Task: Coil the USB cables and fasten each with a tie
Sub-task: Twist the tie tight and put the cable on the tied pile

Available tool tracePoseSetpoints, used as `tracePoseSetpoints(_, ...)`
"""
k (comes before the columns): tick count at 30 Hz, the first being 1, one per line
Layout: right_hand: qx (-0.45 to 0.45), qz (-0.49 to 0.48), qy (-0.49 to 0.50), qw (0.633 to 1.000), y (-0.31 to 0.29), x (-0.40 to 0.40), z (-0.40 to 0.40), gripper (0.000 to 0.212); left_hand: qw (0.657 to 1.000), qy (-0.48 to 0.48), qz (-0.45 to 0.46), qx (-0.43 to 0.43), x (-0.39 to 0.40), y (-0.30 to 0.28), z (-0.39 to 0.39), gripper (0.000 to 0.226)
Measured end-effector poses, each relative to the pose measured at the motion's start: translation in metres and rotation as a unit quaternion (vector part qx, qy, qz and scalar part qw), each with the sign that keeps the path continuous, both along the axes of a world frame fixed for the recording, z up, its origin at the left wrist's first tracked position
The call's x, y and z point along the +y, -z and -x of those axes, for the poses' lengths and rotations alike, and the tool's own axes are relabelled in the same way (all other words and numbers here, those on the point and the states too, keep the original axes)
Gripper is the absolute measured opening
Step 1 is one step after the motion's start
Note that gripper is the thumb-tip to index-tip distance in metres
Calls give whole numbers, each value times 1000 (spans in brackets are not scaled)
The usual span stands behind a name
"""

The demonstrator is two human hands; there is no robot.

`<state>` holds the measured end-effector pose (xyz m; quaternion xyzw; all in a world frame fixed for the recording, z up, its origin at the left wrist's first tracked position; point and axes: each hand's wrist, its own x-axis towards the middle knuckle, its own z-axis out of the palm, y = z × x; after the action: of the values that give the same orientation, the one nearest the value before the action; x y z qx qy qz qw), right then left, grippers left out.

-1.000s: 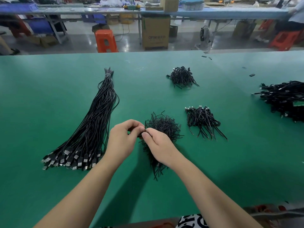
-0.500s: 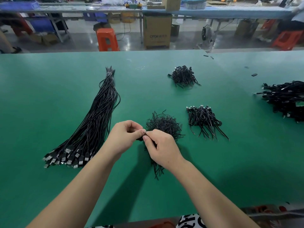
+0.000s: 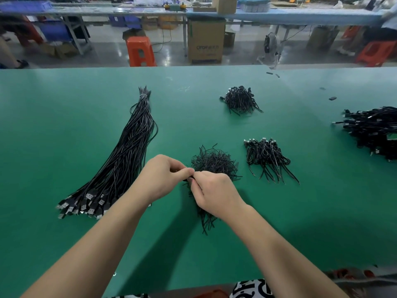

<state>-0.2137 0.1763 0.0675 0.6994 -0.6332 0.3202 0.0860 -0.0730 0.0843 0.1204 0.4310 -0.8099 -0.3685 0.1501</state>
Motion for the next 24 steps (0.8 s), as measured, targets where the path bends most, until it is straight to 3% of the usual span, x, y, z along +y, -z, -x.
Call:
tracePoseSetpoints(7,69,-2,13,998,2,-1,1,21,999,16,29,-31,-4,2,2,11)
tracePoseSetpoints(14,130,-28,17,991,5,1,4,24,979,80,116,-150,-2,-1,5,12)
tracePoseSetpoints(19,107,-28,16,994,-1,-2,12,24,972,81,138,-173,-5,6,2,8)
tracePoseSetpoints(21,106,22,56,993,-5,-4,16,35,981,31,111,-155,-8,10,1,10)
tracePoseSetpoints(24,75,169,117,976,-9,0,14,25,995,-53,11,-82,-12,12,-4,17)
